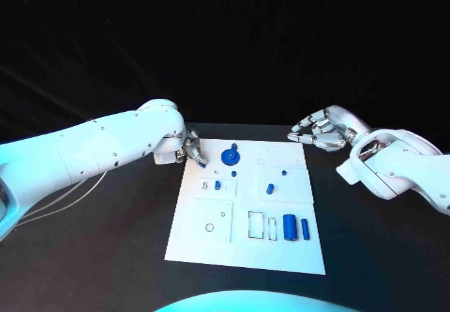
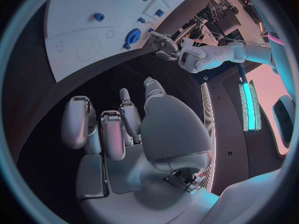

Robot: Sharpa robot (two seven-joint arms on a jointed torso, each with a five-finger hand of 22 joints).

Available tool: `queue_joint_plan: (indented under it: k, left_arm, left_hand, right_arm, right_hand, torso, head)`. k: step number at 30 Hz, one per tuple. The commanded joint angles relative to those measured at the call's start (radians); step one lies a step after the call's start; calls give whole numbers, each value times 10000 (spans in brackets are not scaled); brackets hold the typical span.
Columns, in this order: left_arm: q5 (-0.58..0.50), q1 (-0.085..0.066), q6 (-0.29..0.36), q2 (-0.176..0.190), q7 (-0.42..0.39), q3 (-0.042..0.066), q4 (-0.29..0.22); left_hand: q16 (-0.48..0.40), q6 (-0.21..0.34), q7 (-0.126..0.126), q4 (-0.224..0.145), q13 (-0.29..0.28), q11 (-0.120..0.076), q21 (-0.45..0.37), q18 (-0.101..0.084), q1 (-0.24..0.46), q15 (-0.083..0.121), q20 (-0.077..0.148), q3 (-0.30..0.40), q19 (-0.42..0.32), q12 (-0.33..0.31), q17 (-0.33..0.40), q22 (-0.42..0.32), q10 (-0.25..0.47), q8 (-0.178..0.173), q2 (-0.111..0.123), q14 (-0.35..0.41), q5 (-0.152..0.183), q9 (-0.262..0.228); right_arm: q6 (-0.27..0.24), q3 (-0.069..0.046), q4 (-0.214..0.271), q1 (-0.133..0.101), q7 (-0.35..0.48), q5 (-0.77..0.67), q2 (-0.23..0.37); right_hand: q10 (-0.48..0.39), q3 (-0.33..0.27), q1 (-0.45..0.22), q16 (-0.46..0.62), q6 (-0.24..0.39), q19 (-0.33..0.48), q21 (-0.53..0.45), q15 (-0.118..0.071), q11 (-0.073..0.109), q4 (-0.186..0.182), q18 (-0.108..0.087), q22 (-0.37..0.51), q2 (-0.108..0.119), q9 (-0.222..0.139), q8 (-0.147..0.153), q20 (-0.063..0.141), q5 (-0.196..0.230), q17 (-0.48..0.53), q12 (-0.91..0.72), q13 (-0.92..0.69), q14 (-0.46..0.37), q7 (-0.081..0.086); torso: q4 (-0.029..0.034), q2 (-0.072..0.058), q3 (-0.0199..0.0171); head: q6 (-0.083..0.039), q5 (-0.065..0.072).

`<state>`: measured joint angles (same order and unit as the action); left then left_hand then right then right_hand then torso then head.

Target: Assemble the parts on the task board

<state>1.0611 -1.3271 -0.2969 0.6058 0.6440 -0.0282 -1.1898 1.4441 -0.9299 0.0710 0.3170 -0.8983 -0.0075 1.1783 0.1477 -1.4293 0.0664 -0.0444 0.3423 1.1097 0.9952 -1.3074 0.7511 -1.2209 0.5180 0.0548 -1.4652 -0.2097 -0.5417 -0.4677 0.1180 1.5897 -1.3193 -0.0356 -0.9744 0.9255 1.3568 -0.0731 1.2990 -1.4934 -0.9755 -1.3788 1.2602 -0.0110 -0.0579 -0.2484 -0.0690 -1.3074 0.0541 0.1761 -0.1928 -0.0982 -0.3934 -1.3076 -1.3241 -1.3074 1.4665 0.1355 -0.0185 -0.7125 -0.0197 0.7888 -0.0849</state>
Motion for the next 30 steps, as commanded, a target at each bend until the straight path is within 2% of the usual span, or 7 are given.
queue_joint_plan:
  k: [1,5,9,18,21,27,30]
  left_arm:
    - [-264,0,210,57,-45,6,-96]
    - [-444,-2,493,278,-68,15,-377]
    - [-649,-5,790,696,-91,39,-984]
    - [-759,15,1663,1602,-308,40,-2487]
    - [-698,109,1914,1798,-386,30,-2862]
    - [-306,340,2407,2018,-486,16,-3384]
    - [-120,475,2442,2062,-448,8,-3540]
  left_hand:
    - [70,0,-32,-1210,-9,15,62,62,68,-35,-21,1378,43,17,-636,29,-94,66,167,-405,14,-31]
    - [105,-6,-40,-1261,-49,5,100,55,156,-24,-16,1665,68,84,-688,81,-158,143,283,-428,18,-68]
    - [161,-26,-58,-1329,-115,-15,169,41,275,-5,-2,2031,131,176,-771,181,-252,229,439,-468,19,-105]
    - [269,-110,-104,-1489,-281,-67,392,-17,529,47,48,2861,356,384,-932,537,-477,397,790,-546,21,-163]
    - [295,-127,-113,-1512,-316,-77,450,-34,590,56,58,3007,413,428,-973,632,-526,430,859,-564,26,-175]
    - [366,-183,-148,-1592,-441,-114,594,-71,724,92,94,3374,560,568,-1084,863,-668,523,1045,-614,29,-208]
    - [371,-187,-150,-1597,-451,-117,603,-73,739,95,97,3409,568,580,-1091,876,-681,532,1061,-617,30,-211]
  right_arm:
    - [42,-2,15,5,34,-63,0]
    - [42,-2,18,5,33,-63,9]
    - [42,-2,24,5,28,-63,25]
    - [41,-2,16,5,19,-66,45]
    - [43,-2,-5,6,25,-84,38]
    - [53,-1,-29,24,35,-98,16]
    - [64,-1,-35,45,32,-100,6]
  right_hand:
    - [-5,-55,-59,52,68,-2,-22,-63,38,-31,-99,-196,-60,2,-38,69,-52,-1111,-37,-12,681,-3]
    - [-7,-61,-61,57,69,4,-34,-63,40,-39,-101,-189,-68,2,-44,70,-71,-1103,-35,-10,679,-4]
    - [0,-67,-63,53,71,0,-31,-64,40,-47,-100,-193,-77,2,-51,71,-92,-1112,-43,-18,682,-4]
    - [0,-67,-63,53,71,0,-31,-64,40,-47,-100,-193,-77,2,-51,71,-92,-1112,-43,-18,682,-4]
    - [-3,-69,-64,56,71,2,-36,-64,40,-50,-101,-190,-78,2,-52,71,-99,-1107,-39,-13,681,-5]
    - [-12,-76,-66,64,71,8,-47,-65,41,-57,-104,-182,-82,2,-58,71,-118,-1093,-29,-1,677,-5]
    - [-12,-76,-66,64,71,8,-47,-65,41,-57,-104,-182,-82,2,-58,71,-118,-1093,-29,-1,677,-5]
  torso:
    - [9,5,-1]
    - [21,10,-3]
    - [20,12,-11]
    - [6,-1,6]
    - [42,10,15]
    - [90,33,24]
    - [85,39,32]
  head:
    - [-11,-3]
    - [-19,-22]
    - [-24,-43]
    - [-19,-51]
    - [-64,1]
    - [-2,-8]
    - [-3,-15]
